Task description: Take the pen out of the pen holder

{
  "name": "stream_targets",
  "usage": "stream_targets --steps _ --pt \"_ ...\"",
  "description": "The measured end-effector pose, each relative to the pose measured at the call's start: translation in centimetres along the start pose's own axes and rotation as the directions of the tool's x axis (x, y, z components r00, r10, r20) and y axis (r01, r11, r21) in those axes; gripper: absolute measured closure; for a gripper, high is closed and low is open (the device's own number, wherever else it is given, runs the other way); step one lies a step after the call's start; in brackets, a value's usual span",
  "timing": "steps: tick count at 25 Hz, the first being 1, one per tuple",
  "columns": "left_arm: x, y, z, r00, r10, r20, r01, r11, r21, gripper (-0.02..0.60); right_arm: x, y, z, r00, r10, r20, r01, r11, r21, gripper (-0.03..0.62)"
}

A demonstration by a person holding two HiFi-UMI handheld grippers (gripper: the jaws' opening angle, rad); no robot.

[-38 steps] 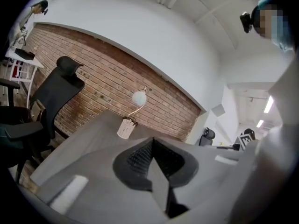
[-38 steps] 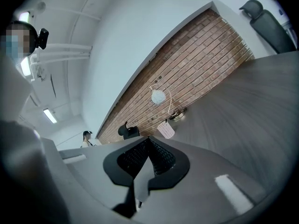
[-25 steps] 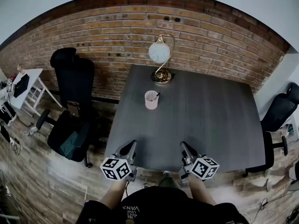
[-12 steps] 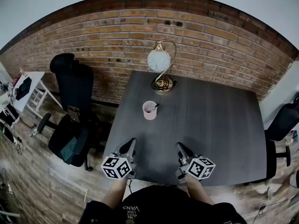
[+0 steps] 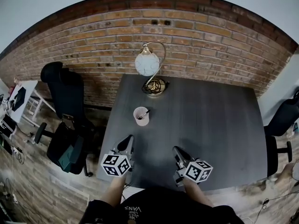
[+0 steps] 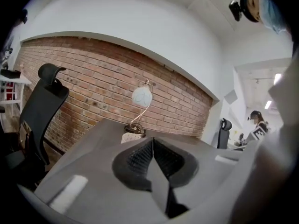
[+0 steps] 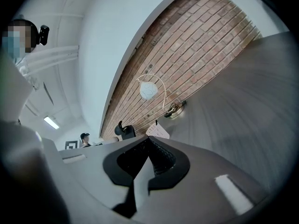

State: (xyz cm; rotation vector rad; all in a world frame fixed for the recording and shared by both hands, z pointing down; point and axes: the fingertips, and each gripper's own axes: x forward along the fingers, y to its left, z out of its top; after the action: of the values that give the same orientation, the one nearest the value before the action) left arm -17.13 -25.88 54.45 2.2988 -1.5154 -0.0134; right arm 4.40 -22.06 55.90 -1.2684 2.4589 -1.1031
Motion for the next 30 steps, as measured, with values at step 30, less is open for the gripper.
stream_targets --steps 30 --pt "15.2 0.9 -1.0 0.96 0.045 -0.276 0.089 0.886 0.454 0.41 -0.4 -6.8 1.2 0.997 -0.073 0.0 0.072 0.992 0.1 0.594"
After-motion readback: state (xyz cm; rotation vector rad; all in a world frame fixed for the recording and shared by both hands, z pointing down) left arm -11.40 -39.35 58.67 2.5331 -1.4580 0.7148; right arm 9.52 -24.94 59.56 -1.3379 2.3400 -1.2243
